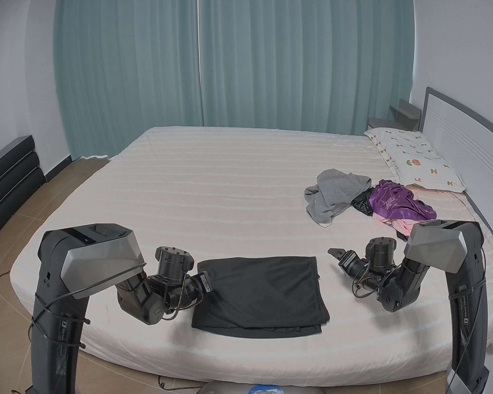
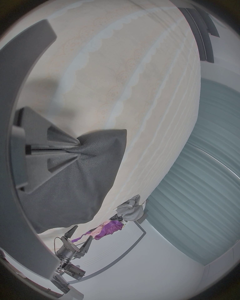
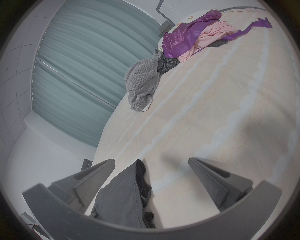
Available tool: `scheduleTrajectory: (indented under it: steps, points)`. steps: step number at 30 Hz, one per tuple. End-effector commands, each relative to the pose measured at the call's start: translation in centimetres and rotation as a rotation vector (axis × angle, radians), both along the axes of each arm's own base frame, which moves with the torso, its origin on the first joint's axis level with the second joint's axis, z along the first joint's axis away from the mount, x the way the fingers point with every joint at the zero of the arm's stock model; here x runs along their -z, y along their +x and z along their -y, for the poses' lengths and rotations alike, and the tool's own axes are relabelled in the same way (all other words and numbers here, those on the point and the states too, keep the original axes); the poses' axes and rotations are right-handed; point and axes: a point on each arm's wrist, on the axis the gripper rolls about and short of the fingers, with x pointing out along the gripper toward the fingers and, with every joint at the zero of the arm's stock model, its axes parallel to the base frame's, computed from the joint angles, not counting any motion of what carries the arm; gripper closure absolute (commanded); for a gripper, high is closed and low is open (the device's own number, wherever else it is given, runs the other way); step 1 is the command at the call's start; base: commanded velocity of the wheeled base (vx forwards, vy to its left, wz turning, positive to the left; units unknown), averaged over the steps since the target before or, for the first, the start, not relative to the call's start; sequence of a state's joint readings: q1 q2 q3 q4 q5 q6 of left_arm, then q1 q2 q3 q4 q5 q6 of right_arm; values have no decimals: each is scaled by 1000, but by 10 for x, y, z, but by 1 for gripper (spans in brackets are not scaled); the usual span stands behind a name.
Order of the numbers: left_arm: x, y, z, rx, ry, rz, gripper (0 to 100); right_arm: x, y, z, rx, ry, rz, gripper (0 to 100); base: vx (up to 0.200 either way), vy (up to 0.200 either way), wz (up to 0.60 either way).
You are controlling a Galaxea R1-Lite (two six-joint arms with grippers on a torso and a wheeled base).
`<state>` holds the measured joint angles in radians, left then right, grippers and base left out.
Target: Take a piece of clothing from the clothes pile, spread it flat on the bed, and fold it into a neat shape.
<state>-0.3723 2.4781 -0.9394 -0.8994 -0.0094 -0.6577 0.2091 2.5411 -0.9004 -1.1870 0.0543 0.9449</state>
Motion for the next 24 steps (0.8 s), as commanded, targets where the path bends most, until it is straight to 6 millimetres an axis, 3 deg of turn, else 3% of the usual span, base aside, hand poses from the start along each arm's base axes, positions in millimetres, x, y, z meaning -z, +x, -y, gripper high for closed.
scheduleTrajectory:
  steps: [1, 14, 24]
  points:
    - [-2, 1, 0, -1, -5, 16, 100, 1, 0, 0, 1, -1, -2, 0, 0, 0, 0]
    - [-5, 10, -16, -36, -21, 34, 100, 1, -1, 0, 1, -1, -3, 0, 0, 0, 0]
    - [-5, 11, -16, -34, -22, 29, 100, 1, -1, 0, 0, -1, -3, 0, 0, 0, 0]
